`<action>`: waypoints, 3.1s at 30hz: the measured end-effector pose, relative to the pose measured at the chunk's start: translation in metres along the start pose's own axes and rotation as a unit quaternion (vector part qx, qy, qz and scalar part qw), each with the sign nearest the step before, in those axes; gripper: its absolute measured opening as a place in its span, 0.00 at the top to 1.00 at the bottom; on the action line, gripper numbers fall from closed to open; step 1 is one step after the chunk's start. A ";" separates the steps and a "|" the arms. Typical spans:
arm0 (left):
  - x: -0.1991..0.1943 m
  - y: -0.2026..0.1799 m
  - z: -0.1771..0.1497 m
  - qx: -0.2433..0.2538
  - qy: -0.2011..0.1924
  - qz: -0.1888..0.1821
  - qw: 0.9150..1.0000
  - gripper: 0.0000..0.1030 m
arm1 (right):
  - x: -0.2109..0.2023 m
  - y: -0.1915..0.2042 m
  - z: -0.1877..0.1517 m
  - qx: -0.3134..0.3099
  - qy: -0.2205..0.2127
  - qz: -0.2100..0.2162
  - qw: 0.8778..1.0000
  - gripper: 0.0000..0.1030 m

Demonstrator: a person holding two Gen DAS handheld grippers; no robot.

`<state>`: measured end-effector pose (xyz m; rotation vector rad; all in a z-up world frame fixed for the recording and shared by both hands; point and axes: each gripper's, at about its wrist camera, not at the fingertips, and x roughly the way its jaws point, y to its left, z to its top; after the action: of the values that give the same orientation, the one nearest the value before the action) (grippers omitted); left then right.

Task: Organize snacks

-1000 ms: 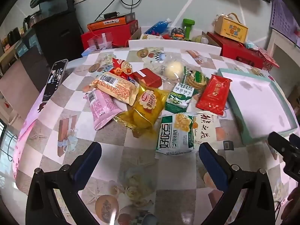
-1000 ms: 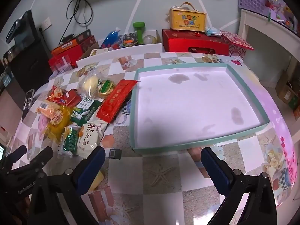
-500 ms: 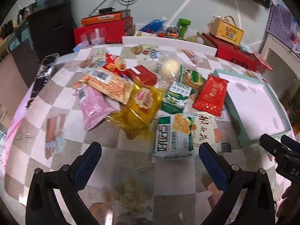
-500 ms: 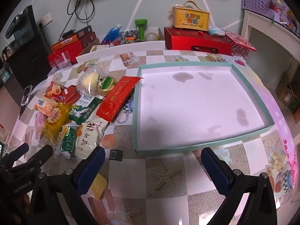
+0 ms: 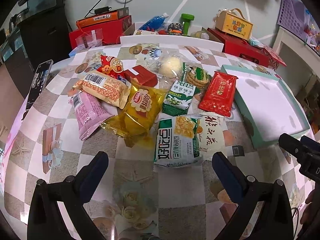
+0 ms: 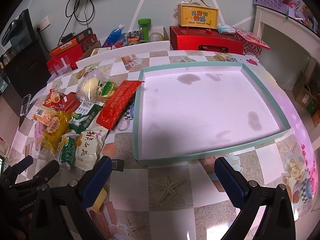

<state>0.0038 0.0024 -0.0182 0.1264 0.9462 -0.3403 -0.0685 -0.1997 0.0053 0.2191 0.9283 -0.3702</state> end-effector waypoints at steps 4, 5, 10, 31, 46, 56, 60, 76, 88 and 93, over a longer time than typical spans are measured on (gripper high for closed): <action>-0.002 -0.003 0.000 0.008 -0.002 0.000 1.000 0.00 | -0.001 0.000 0.000 0.000 -0.001 -0.001 1.000 0.00; -0.002 -0.003 0.001 0.009 -0.002 0.000 1.000 0.00 | -0.002 0.000 0.001 -0.001 -0.001 -0.001 1.000 0.00; -0.004 -0.004 0.000 0.013 -0.003 0.002 1.000 0.00 | -0.004 0.000 0.001 -0.001 -0.005 -0.001 1.000 0.00; -0.005 -0.001 0.002 0.012 -0.001 0.011 1.000 0.00 | -0.009 0.002 0.001 -0.006 -0.005 -0.001 1.000 0.00; -0.005 -0.003 0.002 0.016 0.004 0.015 1.000 0.00 | -0.012 0.006 0.001 -0.013 -0.005 0.009 1.000 0.00; -0.016 0.000 0.003 0.018 0.005 0.018 1.000 0.00 | -0.023 0.018 0.003 -0.028 -0.010 0.039 0.999 0.00; -0.015 0.005 0.001 0.016 0.012 0.024 1.000 0.00 | -0.024 0.027 -0.001 -0.041 0.000 0.067 0.997 0.00; 0.018 0.041 -0.013 -0.050 0.071 0.001 0.996 0.00 | 0.018 0.061 -0.037 -0.096 0.092 0.092 0.987 0.00; 0.023 0.024 0.003 -0.059 0.055 -0.045 0.996 0.00 | 0.039 0.062 -0.042 -0.085 0.098 0.067 0.989 0.01; 0.029 0.014 0.010 -0.051 0.056 -0.046 0.996 0.03 | 0.040 0.061 -0.038 -0.071 0.091 0.075 0.990 0.15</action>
<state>0.0314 0.0061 -0.0367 0.0079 1.0806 -0.3713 -0.0501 -0.1400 -0.0480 0.1932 1.1068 -0.1453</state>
